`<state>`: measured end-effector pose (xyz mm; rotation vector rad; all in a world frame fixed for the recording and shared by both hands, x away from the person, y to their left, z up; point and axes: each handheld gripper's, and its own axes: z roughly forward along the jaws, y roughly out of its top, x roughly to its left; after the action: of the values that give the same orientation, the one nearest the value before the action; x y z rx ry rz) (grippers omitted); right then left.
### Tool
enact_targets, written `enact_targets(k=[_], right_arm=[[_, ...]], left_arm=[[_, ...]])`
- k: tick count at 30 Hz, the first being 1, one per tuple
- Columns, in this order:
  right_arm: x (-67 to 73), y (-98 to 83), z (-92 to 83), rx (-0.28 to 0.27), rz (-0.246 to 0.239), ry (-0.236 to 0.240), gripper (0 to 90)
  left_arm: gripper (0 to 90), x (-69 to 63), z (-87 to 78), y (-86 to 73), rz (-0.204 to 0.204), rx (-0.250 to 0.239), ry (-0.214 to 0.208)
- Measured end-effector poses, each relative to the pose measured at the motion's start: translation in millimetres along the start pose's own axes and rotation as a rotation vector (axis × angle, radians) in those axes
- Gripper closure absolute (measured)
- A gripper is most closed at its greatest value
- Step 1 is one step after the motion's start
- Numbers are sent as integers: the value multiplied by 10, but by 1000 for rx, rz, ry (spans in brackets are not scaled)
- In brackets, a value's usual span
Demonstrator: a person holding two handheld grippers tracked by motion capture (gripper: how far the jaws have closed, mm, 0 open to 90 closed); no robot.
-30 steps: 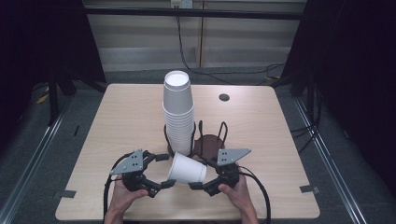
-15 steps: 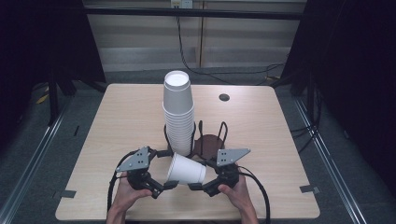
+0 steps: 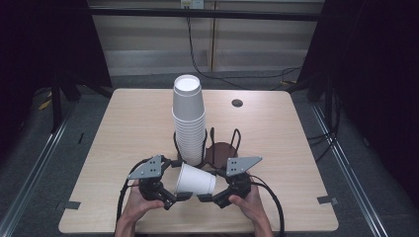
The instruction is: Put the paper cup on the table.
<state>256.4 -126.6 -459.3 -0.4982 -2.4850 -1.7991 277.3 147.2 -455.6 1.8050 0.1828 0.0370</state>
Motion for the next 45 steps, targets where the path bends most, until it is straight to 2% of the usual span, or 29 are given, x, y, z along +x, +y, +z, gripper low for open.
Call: enact_targets(k=[2,14,18,21,24,25,26,30,32,33,35,38,42,43,45], right_arm=[[-1,-1,2,1,-2,-1,234],[-3,6,7,4,-10,-3,233],[-4,6,-11,-5,-12,4,229],[-7,0,-14,-6,-11,2,210],[-8,-18,-15,-8,-6,5,206],[-2,-31,-19,-12,-10,-3,192],[-2,-31,-19,-12,-10,-3,192],[2,-57,-73,-37,-8,-41,134],[12,-70,-105,-57,-7,-70,130],[12,-70,-105,-57,-7,-70,130],[22,-91,-147,-75,-13,-116,130],[17,-102,-166,-86,-13,-134,130],[35,-131,-219,-124,-15,-185,129],[35,-131,-219,-124,-15,-185,129],[35,-139,-237,-133,-9,-217,129]], left_arm=[[19,10,10,-6,-7,-9,-20],[27,38,8,-4,-34,-20,-45],[52,36,-18,5,-48,-35,-57],[83,30,-37,17,-44,-38,-71],[92,17,-37,36,-43,-18,-70],[93,-6,-38,72,-29,3,-49],[93,-6,-38,72,-29,3,-49],[94,-22,-73,131,-5,8,-31],[94,-14,-97,127,-8,18,-18],[93,-14,-97,127,-8,18,-18],[94,4,-138,115,-15,18,-3],[94,18,-164,115,-18,30,14],[94,37,-213,112,-22,33,30],[94,40,-225,113,-24,39,39],[94,51,-246,112,-28,49,55]])
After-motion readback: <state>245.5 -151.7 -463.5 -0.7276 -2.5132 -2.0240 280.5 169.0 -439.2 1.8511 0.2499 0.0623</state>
